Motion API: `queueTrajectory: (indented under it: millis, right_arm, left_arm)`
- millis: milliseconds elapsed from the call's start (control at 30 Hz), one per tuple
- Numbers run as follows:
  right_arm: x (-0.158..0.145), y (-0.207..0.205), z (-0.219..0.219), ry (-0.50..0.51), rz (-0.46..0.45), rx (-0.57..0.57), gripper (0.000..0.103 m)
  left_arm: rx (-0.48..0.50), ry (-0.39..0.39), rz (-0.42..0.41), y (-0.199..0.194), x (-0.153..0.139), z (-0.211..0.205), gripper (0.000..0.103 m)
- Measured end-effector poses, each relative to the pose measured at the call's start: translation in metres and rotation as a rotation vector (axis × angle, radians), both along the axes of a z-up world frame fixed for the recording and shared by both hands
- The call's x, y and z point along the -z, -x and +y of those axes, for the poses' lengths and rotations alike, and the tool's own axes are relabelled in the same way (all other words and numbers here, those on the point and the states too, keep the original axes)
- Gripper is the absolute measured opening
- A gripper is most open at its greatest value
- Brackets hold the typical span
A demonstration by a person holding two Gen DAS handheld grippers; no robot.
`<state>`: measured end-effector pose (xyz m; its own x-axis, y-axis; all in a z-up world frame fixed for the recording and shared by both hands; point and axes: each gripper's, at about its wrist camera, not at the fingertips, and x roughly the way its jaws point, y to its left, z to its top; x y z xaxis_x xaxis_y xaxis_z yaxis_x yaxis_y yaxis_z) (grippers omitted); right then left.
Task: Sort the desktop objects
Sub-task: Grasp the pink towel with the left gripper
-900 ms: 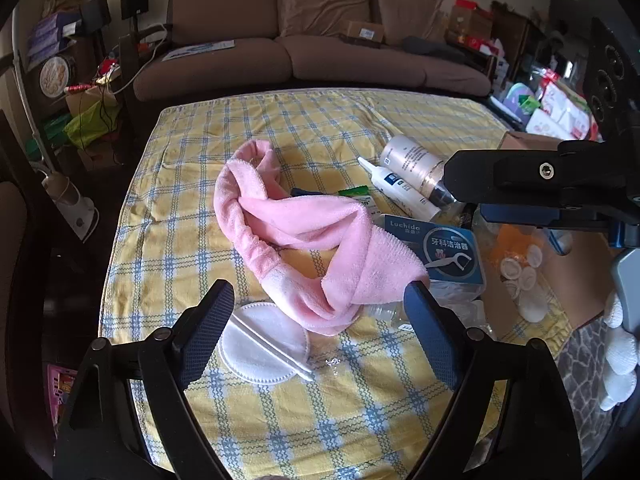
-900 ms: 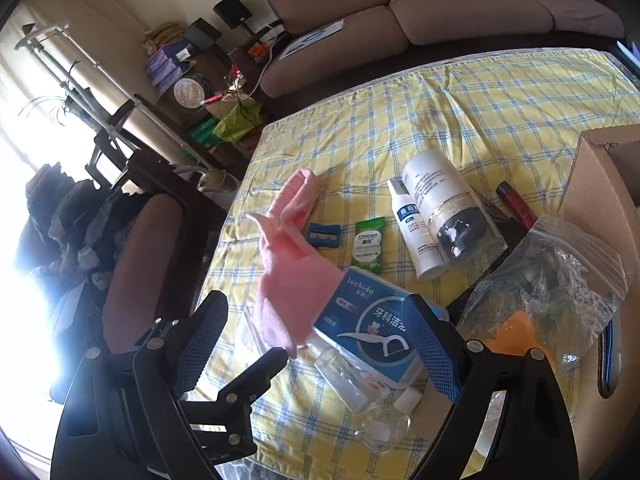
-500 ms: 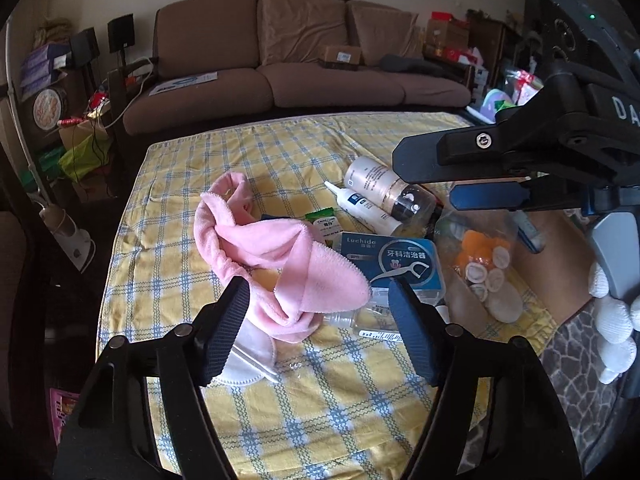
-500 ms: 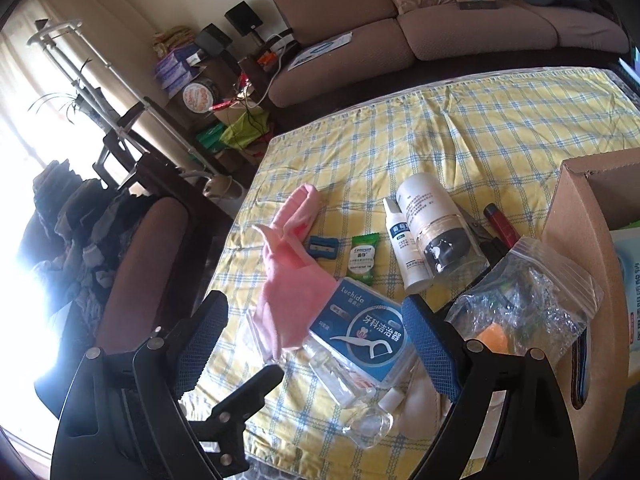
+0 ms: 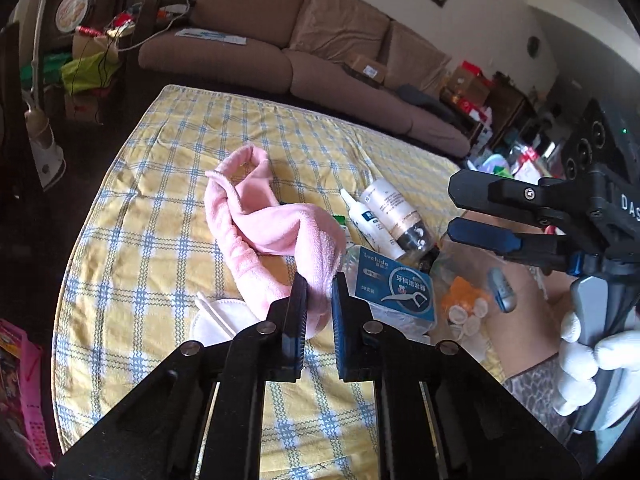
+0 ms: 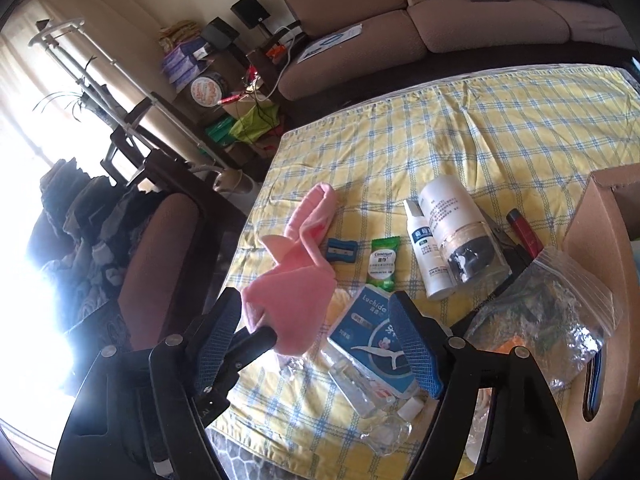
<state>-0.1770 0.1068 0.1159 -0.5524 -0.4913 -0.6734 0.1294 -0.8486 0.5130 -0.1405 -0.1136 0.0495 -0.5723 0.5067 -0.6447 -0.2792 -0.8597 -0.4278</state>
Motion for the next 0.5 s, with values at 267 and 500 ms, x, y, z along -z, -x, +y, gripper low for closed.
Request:
queueTrajectory:
  millis: [267,500]
  right_arm:
    - [-0.036,0.067,-0.084,-0.196,0.003,-0.202,0.076]
    - [0.009,0.105,-0.171,-0.572,-0.097,-0.393,0.076]
  left_arm:
    - [-0.020,-0.149,-0.073,0.002,0.009,-0.030,0.011]
    - [-0.002,-0.153,-0.085,0.004,0.008,-0.026,0.011]
